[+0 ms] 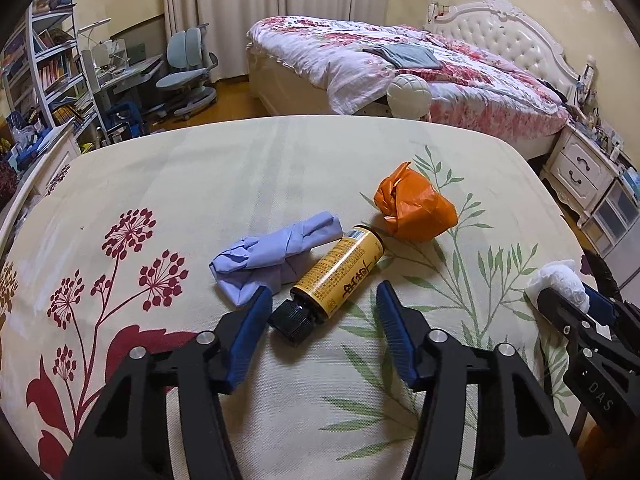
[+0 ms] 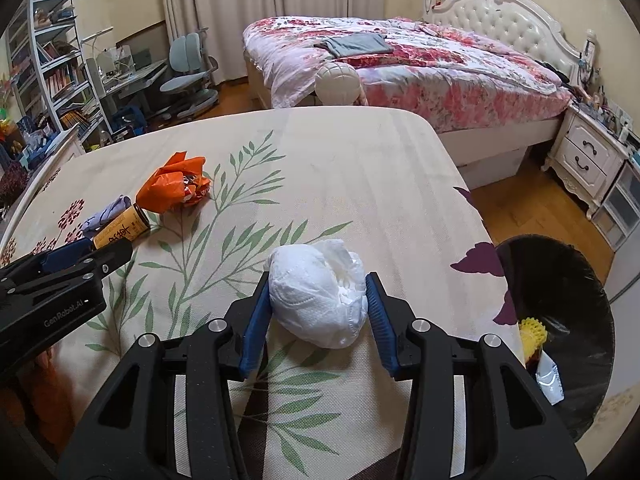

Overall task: Collect trash
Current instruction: 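Grasp the yellow-and-black bottle with the left tool while the right tool holds the bag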

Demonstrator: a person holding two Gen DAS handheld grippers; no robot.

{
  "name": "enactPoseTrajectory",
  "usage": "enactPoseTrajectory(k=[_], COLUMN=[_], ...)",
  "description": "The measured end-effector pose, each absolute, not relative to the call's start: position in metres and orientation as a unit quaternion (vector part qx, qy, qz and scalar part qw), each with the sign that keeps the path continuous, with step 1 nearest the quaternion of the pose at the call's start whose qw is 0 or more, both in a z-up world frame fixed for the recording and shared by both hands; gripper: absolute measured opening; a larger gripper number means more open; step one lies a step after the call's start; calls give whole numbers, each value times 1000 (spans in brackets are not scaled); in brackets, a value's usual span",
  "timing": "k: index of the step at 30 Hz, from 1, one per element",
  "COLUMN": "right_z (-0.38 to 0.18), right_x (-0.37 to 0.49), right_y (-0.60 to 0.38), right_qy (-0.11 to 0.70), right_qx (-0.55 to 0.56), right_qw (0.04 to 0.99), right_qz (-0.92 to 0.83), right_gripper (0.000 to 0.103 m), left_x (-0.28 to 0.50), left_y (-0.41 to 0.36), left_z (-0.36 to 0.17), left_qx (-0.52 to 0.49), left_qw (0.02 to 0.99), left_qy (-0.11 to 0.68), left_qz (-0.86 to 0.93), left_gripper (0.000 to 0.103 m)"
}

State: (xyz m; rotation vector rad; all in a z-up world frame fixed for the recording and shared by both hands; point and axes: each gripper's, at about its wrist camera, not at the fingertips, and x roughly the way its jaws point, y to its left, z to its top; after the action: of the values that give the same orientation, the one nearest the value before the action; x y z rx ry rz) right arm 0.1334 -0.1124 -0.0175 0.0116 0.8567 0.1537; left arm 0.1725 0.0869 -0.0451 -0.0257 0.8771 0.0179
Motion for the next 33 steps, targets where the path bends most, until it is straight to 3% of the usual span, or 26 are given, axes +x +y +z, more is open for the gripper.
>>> enactPoseTrajectory(k=[5,22,33], right_z=[-19,-20,-23], right_x=[134,133,134], right_y=[-115,-113,-112], right_qy=[417,420,424], right_qx=[10,5,-4], right_qw=[906,905,903], right_qz=[77,76,72], right_gripper=[45,45,45], left_x=[168,153,163], left_y=[81,76,74], left_z=[-46,-46,-47], left_qx=[7,16,15], left_qw=[906,905,904], left_qy=[423,425,428], left_qz=[8,6,6], left_gripper=[28,29,42])
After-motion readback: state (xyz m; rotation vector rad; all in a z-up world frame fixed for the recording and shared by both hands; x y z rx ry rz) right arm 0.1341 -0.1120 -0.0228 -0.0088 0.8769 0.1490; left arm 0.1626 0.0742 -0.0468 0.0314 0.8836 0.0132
